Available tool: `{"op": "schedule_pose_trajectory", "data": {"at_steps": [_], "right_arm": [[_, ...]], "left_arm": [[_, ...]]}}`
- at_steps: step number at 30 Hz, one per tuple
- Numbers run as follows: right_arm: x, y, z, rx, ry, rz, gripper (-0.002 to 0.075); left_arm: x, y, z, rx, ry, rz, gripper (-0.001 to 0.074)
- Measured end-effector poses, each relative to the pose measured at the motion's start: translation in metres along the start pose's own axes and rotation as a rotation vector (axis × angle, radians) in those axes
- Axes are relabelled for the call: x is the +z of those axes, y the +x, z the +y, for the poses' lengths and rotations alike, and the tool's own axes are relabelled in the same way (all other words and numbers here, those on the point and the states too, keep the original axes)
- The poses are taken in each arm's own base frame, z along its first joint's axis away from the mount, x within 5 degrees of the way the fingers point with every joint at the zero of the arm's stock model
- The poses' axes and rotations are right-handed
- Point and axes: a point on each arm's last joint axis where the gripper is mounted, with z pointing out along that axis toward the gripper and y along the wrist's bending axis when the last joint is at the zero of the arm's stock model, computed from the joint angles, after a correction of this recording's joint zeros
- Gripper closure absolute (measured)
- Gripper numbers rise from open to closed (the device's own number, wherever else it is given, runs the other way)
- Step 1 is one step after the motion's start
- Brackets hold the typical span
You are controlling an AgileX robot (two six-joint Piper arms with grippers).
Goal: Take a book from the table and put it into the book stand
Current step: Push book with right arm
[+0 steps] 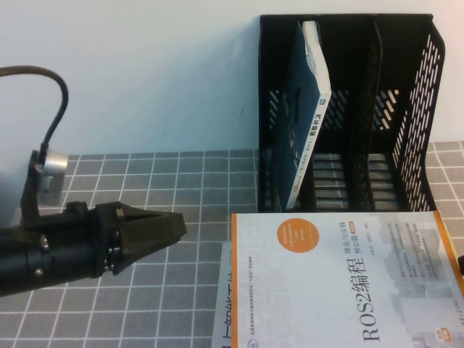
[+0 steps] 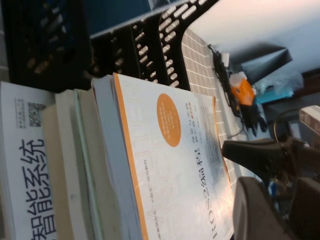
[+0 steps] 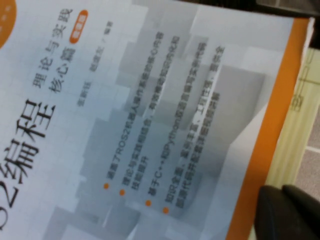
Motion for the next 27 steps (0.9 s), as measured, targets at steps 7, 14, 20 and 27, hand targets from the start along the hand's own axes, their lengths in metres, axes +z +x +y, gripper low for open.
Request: {"op": "schedule_pose_trajectory", "data": {"at_steps": [7,14,20,27], "right_arm": [[0.004,-0.004,-0.004,-0.004,0.006,0.004,0.0729],[0.004,-0.003,-0.003,-0.007,-0.003,0.015,0.0729],[0.004,-0.001,0.000,0.014,-0.039,0.049,0.0729],[0.004,0.001,0.002,0.027,-0.063,0.066,0.0729]], "left_arm": [[0.005,-0.006,0.004,0.044,0.032,-0.016,0.0598],[0.000,-0.018,0.009,0.185,-0.168,-0.070,0.0724],[-0.021,-0.022,0.008,0.362,-0.447,-0.125,0.0733],[-0.023,-0.006,-0.010,0.234,-0.317,-0.030,0.0720]]}}
